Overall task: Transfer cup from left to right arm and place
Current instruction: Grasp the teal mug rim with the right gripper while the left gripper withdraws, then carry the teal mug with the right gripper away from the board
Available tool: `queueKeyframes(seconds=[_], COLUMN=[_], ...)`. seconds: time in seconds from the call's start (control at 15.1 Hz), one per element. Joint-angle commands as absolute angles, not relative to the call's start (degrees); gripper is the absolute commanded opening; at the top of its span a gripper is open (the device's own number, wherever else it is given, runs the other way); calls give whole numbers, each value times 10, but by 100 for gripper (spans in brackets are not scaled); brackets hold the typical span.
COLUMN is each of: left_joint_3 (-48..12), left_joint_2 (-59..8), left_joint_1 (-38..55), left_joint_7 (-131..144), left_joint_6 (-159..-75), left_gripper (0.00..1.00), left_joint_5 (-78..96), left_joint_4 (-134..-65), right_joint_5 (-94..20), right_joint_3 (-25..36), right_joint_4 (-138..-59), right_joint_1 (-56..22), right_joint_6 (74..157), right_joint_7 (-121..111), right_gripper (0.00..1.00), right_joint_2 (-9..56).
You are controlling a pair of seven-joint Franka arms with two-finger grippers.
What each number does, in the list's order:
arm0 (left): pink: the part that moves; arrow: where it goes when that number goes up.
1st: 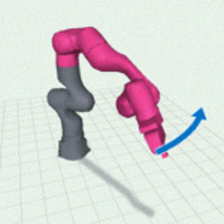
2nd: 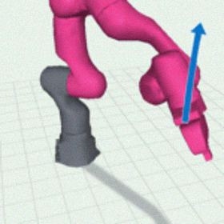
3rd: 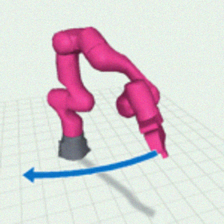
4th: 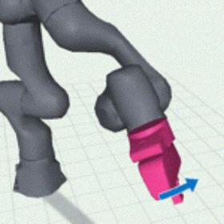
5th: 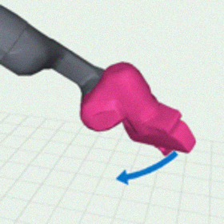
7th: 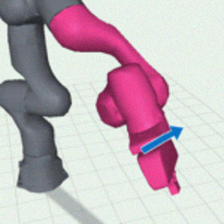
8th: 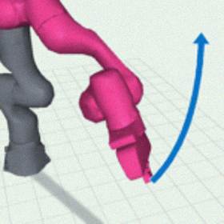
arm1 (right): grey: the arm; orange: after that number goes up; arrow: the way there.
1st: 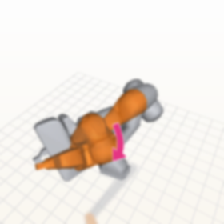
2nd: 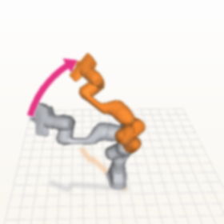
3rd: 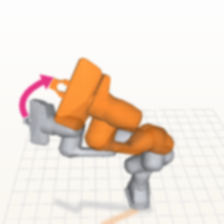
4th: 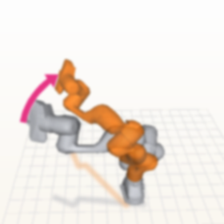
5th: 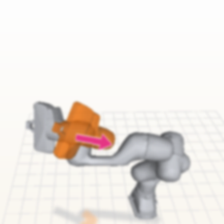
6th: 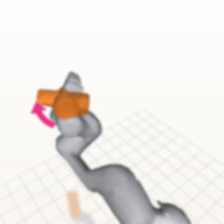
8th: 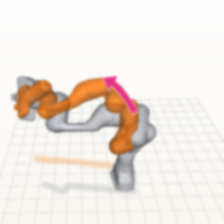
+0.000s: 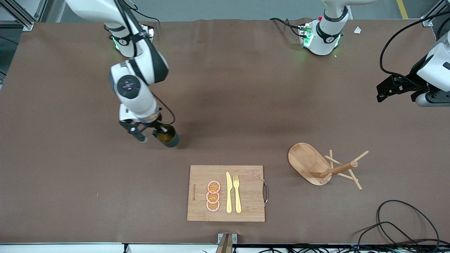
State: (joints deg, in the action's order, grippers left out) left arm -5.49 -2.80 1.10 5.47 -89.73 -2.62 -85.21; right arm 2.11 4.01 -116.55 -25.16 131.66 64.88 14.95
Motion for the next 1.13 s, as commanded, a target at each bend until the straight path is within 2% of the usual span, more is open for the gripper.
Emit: queueKeyframes(seconds=[0.0,0.6,0.93,1.06], left_joint_3=[-58,-58,-58,-58], left_joint_2=[-18,-18,-18,-18], left_joint_1=[4,6,4,4], left_joint_7=[40,40,36,36], left_joint_6=[-896,-902,-902,-902], left_gripper=[100,100,100,100], left_joint_5=[-21,-22,-26,-26], left_joint_4=[-856,-857,-857,-857], right_joint_5=[32,26,25,25], right_joint_3=[27,25,25,25], right_joint_4=[-1234,-1301,-1316,-1332], right_joint_1=[-197,-12,54,68], right_joint_6=[1338,1354,1356,1385], right_joint_7=[625,362,249,223], right_gripper=[0,0,0,0], right_joint_2=[97,61,62,65])
